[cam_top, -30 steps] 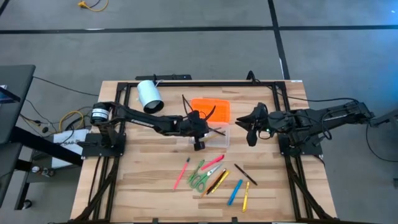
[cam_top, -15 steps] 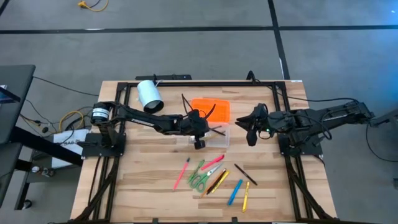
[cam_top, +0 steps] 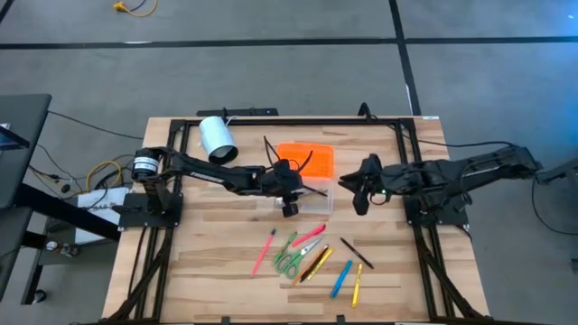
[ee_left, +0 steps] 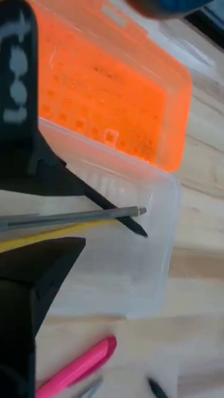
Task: Pick & place school supplies into a supply box
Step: Put the right black pen into the orange supply box
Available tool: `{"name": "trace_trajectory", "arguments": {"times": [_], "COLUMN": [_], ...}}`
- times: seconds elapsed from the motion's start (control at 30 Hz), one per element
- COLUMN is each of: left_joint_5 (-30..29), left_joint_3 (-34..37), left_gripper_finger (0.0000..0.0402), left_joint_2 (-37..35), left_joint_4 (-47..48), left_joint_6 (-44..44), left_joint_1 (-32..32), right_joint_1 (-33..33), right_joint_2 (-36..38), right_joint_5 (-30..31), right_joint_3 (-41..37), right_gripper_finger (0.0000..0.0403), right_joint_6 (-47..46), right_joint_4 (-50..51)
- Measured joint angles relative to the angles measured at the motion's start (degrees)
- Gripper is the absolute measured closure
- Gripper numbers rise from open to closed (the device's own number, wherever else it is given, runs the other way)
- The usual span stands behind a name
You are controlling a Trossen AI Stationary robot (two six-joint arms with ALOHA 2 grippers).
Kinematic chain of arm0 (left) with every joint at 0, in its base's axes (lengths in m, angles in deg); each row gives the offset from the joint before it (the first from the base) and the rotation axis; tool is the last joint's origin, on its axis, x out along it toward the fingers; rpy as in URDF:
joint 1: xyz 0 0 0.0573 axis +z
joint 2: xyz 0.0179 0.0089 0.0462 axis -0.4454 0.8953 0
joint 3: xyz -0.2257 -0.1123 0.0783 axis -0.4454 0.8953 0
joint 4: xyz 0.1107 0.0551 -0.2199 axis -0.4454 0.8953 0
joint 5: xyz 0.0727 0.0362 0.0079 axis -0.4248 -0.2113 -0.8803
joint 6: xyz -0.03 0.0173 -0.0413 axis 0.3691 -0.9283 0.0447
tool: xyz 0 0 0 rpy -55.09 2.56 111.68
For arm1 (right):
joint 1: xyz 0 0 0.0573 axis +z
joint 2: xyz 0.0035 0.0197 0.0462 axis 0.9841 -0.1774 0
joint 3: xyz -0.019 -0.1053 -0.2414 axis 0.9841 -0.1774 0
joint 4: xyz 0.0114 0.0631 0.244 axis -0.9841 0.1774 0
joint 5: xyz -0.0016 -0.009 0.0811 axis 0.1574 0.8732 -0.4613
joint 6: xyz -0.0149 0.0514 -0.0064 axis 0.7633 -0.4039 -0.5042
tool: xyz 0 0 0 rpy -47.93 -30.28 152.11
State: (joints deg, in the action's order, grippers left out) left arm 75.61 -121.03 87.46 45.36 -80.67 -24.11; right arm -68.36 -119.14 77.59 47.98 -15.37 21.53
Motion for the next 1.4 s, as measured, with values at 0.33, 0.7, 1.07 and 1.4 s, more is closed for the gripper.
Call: {"name": "trace_trajectory", "arguments": {"times": [0.33,0.7,1.07,1.4], "left_joint_5": [4.61,-1.22,-2.74,-2.90], "left_joint_3": [-4.04,-4.44,-4.37,-4.37], "left_gripper_finger": [0.0279,0.0279,0.0279,0.0279], "left_joint_2": [-8.23,-16.72,-16.93,-16.91], "left_joint_4": [9.76,24.69,27.96,27.59], "left_joint_6": [-2.18,-2.65,-2.61,-2.62], "left_joint_1": [-2.46,-6.07,-8.42,-8.43], "right_joint_1": [12.01,29.31,36.88,41.14], "right_joint_2": [-1.64,-8.34,-23.19,-33.53], "right_joint_5": [-2.15,8.72,9.19,1.56], "right_joint_3": [0.02,0.02,0.01,0.02], "right_gripper_finger": [0.0331,0.0331,0.0331,0.0331], "right_joint_6": [-8.06,-31.79,-48.82,-61.27], "right_joint_4": [0.37,11.20,9.94,9.41]}}
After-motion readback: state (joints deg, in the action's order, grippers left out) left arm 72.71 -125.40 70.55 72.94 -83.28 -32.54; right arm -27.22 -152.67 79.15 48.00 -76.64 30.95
